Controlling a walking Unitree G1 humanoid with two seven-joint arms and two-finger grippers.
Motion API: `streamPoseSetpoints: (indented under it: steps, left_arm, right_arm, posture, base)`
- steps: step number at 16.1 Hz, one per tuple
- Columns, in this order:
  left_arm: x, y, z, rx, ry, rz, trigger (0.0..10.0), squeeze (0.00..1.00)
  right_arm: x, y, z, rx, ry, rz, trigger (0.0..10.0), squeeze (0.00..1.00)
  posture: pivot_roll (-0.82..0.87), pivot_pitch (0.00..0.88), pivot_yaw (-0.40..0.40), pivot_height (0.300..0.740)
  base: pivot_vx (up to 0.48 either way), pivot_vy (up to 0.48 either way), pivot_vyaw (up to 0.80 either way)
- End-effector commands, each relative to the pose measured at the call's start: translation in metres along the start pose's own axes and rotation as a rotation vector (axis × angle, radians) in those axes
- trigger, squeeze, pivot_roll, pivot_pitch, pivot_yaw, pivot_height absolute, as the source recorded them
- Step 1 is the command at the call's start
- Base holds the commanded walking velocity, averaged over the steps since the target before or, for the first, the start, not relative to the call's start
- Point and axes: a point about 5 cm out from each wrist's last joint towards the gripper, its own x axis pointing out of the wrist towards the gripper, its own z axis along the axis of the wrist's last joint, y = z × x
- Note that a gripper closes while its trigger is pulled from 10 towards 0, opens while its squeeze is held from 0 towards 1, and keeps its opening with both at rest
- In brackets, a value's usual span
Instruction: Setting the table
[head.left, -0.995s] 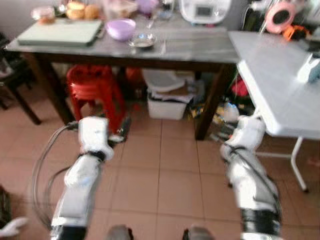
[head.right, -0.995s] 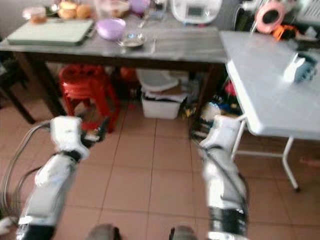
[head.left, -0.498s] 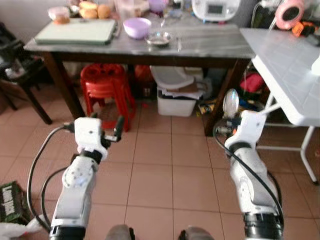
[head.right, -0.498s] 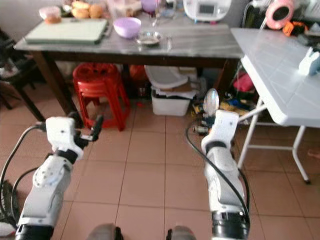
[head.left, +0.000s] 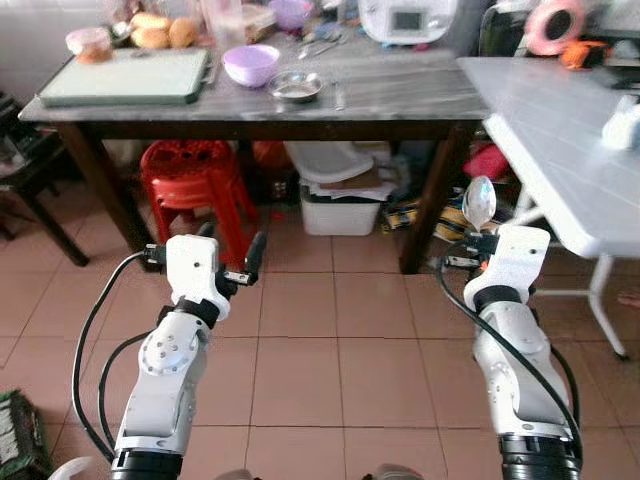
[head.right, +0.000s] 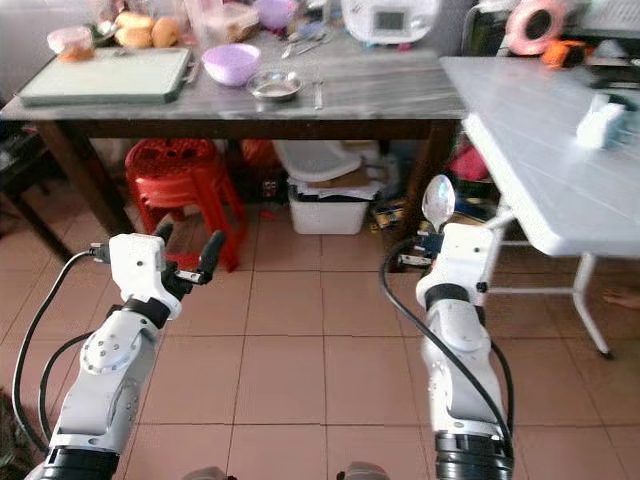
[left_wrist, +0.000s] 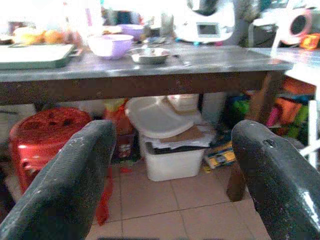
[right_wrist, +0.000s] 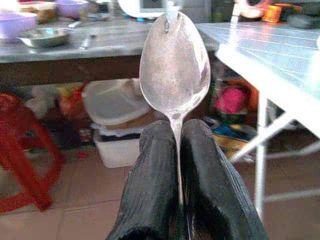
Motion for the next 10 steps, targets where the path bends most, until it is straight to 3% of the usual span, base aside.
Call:
streamPoseSetpoints:
  steps: [1, 10]
  left_arm:
    - [0.0005, 0.0027, 0.0005, 0.005, 0.004, 0.006, 10.0, 0.00]
    - [0.0064, -0.0051, 0.0043, 0.006, -0.011, -0.016, 10.0, 0.00]
  right_arm:
    - [0.0005, 0.0046, 0.0077, -0.006, -0.043, 0.025, 10.0, 0.00]
    - [0.0011, 0.0041, 0.0082, 0.002, -0.056, 0.034, 10.0, 0.00]
  posture:
    - [-0.01, 0.000, -0.004, 0.719]
    - [-0.01, 0.000, -0.006, 0.719]
  base:
    - [0.480, 0.000, 0.00]
    - [0.480, 0.000, 0.00]
